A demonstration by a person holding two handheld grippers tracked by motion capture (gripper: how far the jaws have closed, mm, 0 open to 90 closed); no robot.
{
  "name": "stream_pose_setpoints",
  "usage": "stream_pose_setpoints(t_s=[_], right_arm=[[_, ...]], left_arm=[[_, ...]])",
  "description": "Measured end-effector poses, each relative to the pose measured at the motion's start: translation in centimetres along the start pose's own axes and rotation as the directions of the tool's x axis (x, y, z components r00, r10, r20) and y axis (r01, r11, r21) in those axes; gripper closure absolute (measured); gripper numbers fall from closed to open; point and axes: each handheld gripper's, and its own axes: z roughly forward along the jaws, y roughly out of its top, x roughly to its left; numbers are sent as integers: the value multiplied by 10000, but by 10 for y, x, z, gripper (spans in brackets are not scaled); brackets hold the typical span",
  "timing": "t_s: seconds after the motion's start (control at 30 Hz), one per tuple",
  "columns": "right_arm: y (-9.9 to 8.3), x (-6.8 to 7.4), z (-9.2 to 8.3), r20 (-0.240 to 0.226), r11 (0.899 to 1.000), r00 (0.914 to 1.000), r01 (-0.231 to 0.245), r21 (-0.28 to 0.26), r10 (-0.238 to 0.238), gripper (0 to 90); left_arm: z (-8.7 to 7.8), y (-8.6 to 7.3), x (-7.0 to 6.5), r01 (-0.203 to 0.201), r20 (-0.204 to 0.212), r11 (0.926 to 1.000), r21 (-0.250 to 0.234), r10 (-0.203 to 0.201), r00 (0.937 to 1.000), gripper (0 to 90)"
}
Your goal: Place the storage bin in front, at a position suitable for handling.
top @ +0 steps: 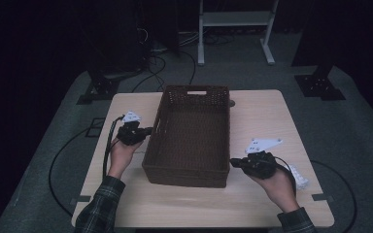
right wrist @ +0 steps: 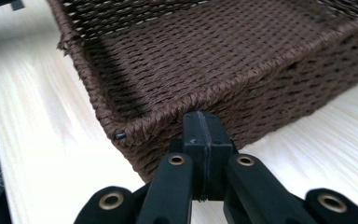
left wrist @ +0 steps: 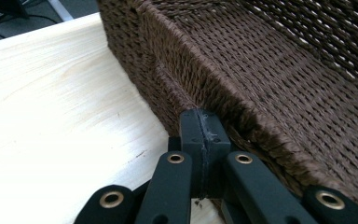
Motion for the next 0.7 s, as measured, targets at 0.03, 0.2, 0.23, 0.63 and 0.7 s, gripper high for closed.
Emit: stream_pose_setpoints(t_s=[0.03, 0.2, 0.23, 0.63, 0.7], right_arm=[[1, 2, 1, -48, 10000, 10000, 77, 11, -77, 897], [3, 12, 5, -291, 9996, 9992, 286, 39, -285, 896], [3, 15, 6, -350, 9995, 9989, 328, 46, -326, 896], [4, 27, 13, -460, 9977, 9967, 676, 79, -672, 800], [-1, 24, 10, -329, 9989, 9984, 468, 0, -467, 747]], left_arm=[[-1, 1, 1, -83, -21, 9999, 61, 83, 10000, 900], [-1, 5, 3, -67, -52, 10000, -3, 67, 10000, 900], [-1, 6, 4, -103, -50, 9999, -3, 103, 9999, 900], [-3, 5, 11, -114, -229, 9999, 45, 115, 9997, 850], [-6, 4, 13, -84, -247, 9998, 170, 89, 9997, 780]])
